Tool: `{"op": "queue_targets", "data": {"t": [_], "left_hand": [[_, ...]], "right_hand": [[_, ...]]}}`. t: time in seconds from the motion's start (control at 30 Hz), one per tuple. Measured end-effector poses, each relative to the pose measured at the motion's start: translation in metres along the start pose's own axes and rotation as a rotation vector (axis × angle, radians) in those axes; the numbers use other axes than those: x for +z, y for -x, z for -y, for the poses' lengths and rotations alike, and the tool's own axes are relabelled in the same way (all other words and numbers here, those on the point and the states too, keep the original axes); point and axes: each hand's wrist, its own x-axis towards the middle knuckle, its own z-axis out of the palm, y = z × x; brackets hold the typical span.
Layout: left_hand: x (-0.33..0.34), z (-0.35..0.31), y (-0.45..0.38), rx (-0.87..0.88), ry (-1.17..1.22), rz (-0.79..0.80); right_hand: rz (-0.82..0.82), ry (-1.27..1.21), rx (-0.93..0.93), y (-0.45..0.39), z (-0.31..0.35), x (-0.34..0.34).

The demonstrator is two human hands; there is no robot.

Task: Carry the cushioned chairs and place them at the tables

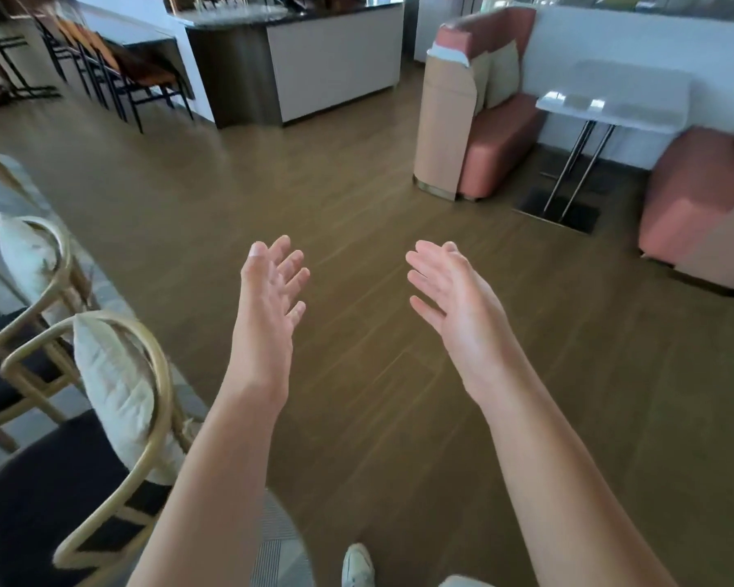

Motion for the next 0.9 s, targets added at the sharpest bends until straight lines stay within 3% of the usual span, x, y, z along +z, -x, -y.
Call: {"op": "queue_targets", "data": {"t": [0.2, 0.5, 0.9], "left_hand": [[-0.011, -0.012, -0.085, 0.005, -0.005, -0.015], [-0.026, -0.005, -0.232, 0.016, -0.038, -0.134], [-0.023, -0.023, -0.42, 0.044, -0.061, -0.387]], "right_hand": [[-0.007, -0.017, 0.017, -0.085, 0.006, 0.033], [0.112, -0.02, 0.071, -0.251, -0.009, 0.075], [0.378, 0.015, 0.108, -0.489, 0.015, 0.149]]}}
